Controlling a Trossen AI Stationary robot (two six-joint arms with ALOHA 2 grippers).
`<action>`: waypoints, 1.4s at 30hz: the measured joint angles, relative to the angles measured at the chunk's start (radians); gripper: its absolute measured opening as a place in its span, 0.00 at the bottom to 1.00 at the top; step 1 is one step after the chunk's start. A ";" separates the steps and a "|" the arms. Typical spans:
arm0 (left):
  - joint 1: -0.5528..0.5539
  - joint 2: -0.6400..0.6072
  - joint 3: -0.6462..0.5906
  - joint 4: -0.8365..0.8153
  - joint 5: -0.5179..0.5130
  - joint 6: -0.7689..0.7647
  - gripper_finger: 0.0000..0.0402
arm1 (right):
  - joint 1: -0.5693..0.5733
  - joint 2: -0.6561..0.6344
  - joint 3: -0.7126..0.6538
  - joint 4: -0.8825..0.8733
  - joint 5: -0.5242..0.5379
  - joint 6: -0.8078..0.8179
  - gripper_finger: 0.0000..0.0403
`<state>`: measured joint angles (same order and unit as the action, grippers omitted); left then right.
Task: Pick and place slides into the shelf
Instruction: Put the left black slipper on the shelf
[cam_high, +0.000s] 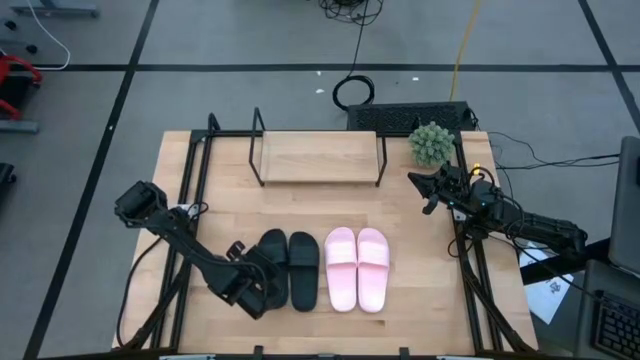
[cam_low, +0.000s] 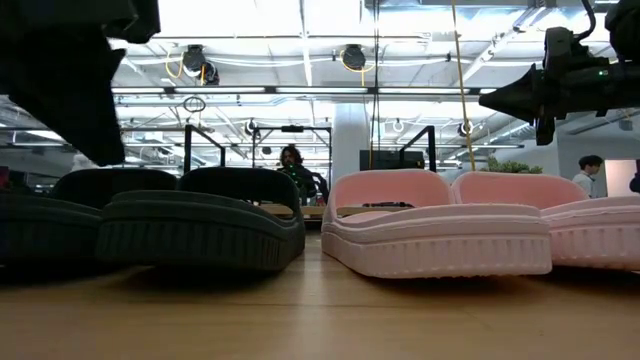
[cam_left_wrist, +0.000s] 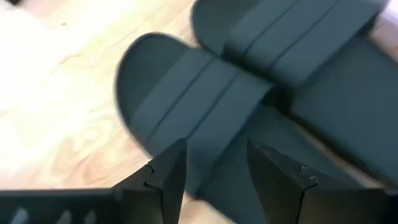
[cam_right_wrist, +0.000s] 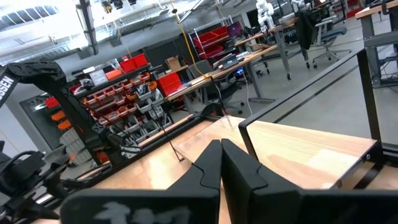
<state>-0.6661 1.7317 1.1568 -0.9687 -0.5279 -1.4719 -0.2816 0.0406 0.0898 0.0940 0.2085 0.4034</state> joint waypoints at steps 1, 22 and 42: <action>-0.001 -0.002 0.000 0.009 0.000 0.000 0.42 | 0.000 0.000 0.000 -0.001 0.000 0.000 0.00; 0.049 -0.006 0.000 -0.024 0.050 -0.003 0.42 | 0.000 0.000 0.000 -0.040 0.000 -0.008 0.00; 0.058 -0.006 -0.001 -0.023 0.031 -0.128 0.42 | 0.000 0.000 0.000 -0.041 0.000 -0.050 0.00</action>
<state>-0.6083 1.7252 1.1560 -0.9921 -0.4969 -1.6001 -0.2817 0.0406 0.0895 0.0532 0.2081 0.3538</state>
